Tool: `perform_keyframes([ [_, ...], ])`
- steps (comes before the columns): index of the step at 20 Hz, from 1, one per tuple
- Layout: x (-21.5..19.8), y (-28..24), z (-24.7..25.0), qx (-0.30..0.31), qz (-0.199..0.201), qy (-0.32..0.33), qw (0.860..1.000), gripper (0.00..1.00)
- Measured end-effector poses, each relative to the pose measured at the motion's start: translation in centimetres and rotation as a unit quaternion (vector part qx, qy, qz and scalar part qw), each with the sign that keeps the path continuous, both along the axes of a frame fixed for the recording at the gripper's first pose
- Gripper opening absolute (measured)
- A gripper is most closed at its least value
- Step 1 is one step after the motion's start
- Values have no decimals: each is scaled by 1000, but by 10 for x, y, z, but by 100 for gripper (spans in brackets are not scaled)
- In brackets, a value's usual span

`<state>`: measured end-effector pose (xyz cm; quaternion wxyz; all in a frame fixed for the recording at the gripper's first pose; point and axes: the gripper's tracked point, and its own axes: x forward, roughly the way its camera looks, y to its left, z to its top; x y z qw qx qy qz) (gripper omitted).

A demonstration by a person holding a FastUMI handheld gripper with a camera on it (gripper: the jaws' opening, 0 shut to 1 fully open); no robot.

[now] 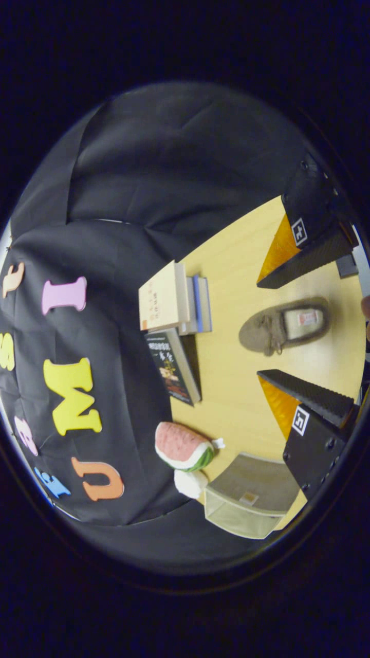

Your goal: Open the storage box then place both shoes into the box .Put the left shoe in first, then the right shoe, with the right side of both shoes facing outward in a uniform manner.

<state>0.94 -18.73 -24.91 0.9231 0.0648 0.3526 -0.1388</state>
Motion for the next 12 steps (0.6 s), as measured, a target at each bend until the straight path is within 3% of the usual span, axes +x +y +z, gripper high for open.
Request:
perform_keyframes([
  [5,-6,-33,-68,10,21,72,997,96],
  [9,-6,-35,-109,4,59,111,992,95],
  [12,5,-32,-127,22,71,122,990,68],
])
